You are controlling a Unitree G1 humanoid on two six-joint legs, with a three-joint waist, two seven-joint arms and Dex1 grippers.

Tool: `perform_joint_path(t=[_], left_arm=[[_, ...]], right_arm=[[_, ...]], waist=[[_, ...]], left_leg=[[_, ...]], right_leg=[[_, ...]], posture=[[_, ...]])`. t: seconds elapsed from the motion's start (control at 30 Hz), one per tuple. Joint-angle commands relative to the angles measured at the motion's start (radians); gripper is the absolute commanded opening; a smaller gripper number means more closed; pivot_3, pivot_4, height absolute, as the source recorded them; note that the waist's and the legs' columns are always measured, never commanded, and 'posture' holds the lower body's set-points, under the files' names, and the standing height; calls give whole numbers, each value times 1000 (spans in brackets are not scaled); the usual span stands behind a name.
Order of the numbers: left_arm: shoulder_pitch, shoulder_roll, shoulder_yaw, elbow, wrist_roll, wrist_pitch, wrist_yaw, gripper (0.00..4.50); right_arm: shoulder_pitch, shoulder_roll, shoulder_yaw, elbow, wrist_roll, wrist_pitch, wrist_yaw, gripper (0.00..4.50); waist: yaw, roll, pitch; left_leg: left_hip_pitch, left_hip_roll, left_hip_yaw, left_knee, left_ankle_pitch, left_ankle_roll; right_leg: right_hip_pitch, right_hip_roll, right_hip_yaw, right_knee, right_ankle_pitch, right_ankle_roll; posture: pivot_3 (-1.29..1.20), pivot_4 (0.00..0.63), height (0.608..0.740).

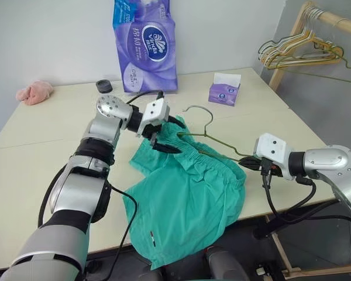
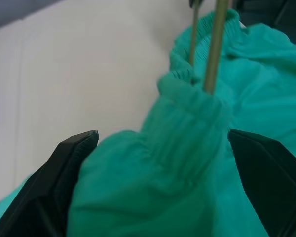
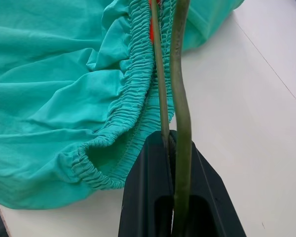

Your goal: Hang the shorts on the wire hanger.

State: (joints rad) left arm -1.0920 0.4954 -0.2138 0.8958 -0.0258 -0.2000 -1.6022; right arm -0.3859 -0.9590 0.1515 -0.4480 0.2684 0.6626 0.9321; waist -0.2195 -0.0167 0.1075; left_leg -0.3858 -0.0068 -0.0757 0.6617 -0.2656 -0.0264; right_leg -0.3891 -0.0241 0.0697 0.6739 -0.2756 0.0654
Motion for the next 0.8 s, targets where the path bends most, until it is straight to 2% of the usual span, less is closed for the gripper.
perform_joint_path(t=[0.03,0.13,0.63,0.8], left_arm=[[-30,21,1,-9,16,-34,6,4444],[-35,19,0,4,27,-36,17,4444],[2,-3,-4,-12,30,10,28,2281],[21,6,-9,-56,-23,83,-7,1614]], right_arm=[[-35,-4,-16,-35,-12,-28,9,0],[-41,-1,-15,-35,-19,-32,13,0],[-70,12,-2,-56,-29,-32,12,0],[-73,16,-6,-59,-26,-25,13,0]], waist=[[0,0,0],[0,0,0],[-1,0,0],[-2,0,0]], left_leg=[[0,0,0,0,0,0],[0,0,0,0,0,0],[0,0,0,0,0,0],[0,0,0,0,0,0]], right_leg=[[0,0,0,0,0,0],[0,0,0,0,0,0],[0,0,0,0,0,0],[0,0,0,0,0,0]], posture=[[-260,74,740],[-258,73,740],[-261,78,740],[-262,77,740]])
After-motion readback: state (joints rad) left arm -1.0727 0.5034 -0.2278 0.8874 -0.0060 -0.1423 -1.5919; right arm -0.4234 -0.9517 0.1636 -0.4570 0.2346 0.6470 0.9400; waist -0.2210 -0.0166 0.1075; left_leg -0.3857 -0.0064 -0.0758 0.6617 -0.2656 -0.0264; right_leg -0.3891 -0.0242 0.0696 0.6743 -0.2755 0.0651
